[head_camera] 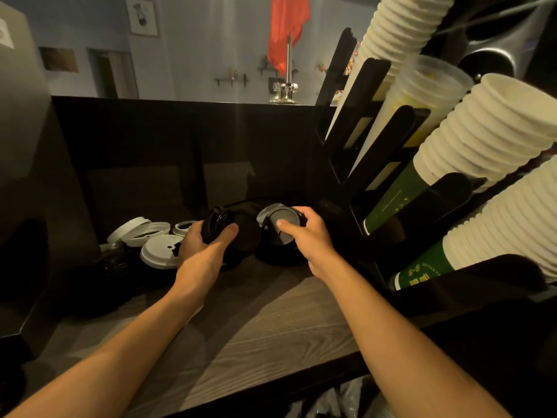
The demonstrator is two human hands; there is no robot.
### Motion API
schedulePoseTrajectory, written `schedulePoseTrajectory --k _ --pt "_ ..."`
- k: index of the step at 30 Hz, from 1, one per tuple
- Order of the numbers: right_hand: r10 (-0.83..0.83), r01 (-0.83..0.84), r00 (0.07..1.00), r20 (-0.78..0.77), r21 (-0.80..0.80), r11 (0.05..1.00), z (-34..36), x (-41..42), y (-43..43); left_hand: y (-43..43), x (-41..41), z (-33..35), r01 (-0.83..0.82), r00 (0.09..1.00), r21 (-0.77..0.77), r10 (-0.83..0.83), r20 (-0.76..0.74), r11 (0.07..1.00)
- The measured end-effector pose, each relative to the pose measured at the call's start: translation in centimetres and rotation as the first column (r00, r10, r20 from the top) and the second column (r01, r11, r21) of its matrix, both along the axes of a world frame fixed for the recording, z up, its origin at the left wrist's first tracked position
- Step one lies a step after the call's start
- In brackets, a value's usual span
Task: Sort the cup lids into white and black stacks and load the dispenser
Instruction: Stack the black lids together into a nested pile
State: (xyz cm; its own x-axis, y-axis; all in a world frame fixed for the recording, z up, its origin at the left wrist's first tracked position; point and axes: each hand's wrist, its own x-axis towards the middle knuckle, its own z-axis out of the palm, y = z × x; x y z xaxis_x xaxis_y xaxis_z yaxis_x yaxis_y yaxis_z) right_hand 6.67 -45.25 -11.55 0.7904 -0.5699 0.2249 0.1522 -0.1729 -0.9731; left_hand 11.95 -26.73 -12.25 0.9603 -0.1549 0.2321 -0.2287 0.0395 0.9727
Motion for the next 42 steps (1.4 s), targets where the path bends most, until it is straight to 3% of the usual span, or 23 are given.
schedulePoseTrajectory --k 12,19,23,26,29,34,42 --pt "0.077 -0.091 0.995 0.062 0.275 0.957 0.2 0.0 -0.1 0.8 1.3 0.4 -0.021 1.000 0.013 0.020 0.003 1.000" --pt "0.154 -0.223 0.974 0.164 0.621 0.751 0.9 -0.2 0.1 0.4 1.5 0.1 0.023 0.998 -0.008 -0.023 -0.053 1.000" --pt "0.164 -0.308 0.950 0.267 0.703 0.641 0.9 -0.2 -0.2 0.6 1.4 0.2 0.026 0.997 -0.029 -0.028 -0.066 0.999" --pt "0.234 -0.392 0.919 0.318 0.667 0.634 1.0 -0.2 -0.1 0.5 0.7 0.2 0.132 0.990 -0.034 -0.133 -0.045 0.991" --pt "0.323 -0.423 0.906 0.273 0.562 0.711 0.9 -0.2 0.4 0.2 -0.1 0.0 0.237 0.971 -0.057 -0.239 -0.023 0.970" --pt "0.281 -0.318 0.948 0.149 0.392 0.863 0.9 -0.7 1.0 0.0 -0.4 -0.1 0.301 0.952 -0.121 -0.306 -0.025 0.946" --pt "0.313 -0.309 0.950 0.019 0.220 0.925 0.5 -0.5 1.4 0.0 -0.1 -0.4 0.379 0.917 -0.173 -0.394 -0.059 0.909"
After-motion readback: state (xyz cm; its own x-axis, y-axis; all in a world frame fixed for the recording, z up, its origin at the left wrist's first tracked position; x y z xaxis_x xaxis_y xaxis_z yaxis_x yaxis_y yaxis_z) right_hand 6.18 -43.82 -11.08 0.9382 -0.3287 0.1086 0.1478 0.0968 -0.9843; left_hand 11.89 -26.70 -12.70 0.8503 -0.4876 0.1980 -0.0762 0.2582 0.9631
